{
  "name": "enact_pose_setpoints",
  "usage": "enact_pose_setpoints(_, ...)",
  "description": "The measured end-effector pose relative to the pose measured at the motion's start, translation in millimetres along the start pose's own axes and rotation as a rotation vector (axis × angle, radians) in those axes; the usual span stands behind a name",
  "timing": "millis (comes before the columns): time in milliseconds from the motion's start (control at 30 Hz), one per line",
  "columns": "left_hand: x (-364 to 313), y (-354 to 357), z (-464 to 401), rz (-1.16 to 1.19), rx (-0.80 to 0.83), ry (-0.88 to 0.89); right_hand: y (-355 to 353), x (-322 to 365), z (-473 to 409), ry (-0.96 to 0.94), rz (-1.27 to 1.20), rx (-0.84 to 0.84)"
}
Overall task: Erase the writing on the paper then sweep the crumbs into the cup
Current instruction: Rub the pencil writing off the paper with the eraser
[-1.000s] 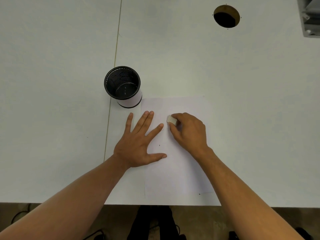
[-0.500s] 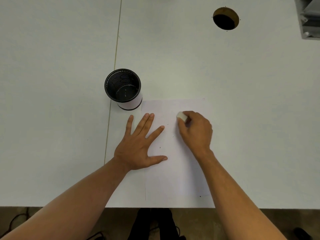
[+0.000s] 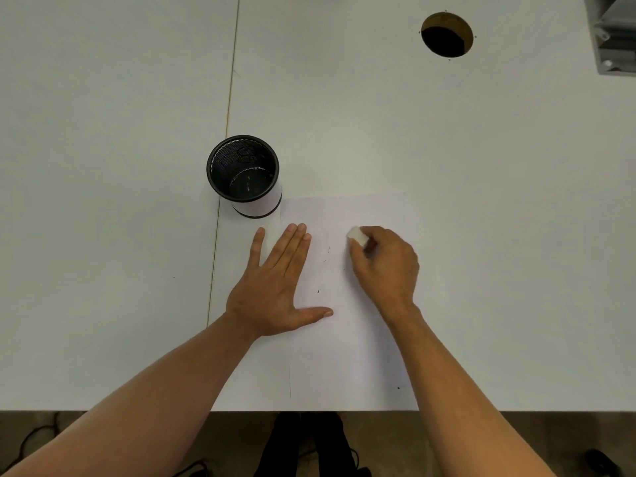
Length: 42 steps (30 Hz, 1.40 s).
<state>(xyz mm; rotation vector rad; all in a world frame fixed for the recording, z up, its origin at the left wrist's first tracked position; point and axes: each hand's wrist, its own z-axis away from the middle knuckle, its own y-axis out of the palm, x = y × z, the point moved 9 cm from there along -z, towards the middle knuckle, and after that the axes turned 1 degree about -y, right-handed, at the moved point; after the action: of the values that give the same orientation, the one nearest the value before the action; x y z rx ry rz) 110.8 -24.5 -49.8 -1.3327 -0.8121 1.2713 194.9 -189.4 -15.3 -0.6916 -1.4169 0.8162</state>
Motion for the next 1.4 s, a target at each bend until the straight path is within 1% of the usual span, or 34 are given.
enact_pose_setpoints(67,0,0,0,0.001,0.005,0.000,-4,-1,4,0.052,-0.023,-0.056)
enact_pose_setpoints(100,0,0,0,0.002,0.007,-0.001,0,6,7,0.032,-0.044,-0.050)
enact_pose_setpoints(200,0,1,0,0.006,0.017,-0.002,25,41,21,-0.128,-0.088,0.082)
enact_pose_setpoints(267,0,1,0,0.005,0.025,-0.006,32,48,24,-0.160,-0.090,0.124)
enact_pose_setpoints(367,0,1,0,-0.001,0.023,-0.002,18,27,16,-0.100,-0.042,0.066)
enact_pose_setpoints(467,0,0,0,-0.011,0.028,-0.002,-3,-3,9,0.034,-0.033,-0.035)
enact_pose_setpoints(533,0,0,0,-0.010,0.036,-0.005,-8,-8,10,0.092,-0.051,-0.072)
enact_pose_setpoints(600,0,0,0,-0.015,0.043,-0.008,-1,5,14,0.055,-0.095,-0.059)
enact_pose_setpoints(667,0,1,0,-0.022,0.048,-0.011,14,27,19,-0.039,-0.133,0.018)
enact_pose_setpoints(733,-1,1,0,-0.016,0.045,-0.010,26,44,24,-0.119,-0.138,0.083)
enact_pose_setpoints(800,-1,1,0,-0.012,0.040,-0.007,27,46,22,-0.158,-0.101,0.093)
enact_pose_setpoints(867,-1,1,-1,-0.022,0.030,-0.001,20,35,16,-0.151,-0.043,0.072)
enact_pose_setpoints(1000,-1,1,0,-0.029,0.017,0.002,-4,4,6,0.028,-0.045,-0.050)
enact_pose_setpoints(1033,-1,1,-1,-0.028,0.012,0.003,-4,7,8,0.036,-0.056,-0.065)
enact_pose_setpoints(1067,-1,0,-1,-0.026,0.006,0.005,-1,15,11,0.012,-0.067,-0.059)
enact_pose_setpoints(1200,-2,-1,-1,0.003,-0.007,0.010,25,54,24,-0.137,-0.091,0.065)
enact_pose_setpoints(1267,-1,0,-1,-0.014,0.002,0.004,23,49,21,-0.133,-0.067,0.057)
enact_pose_setpoints(1400,-1,1,0,-0.037,0.013,0.000,2,24,1,-0.045,-0.018,-0.038)
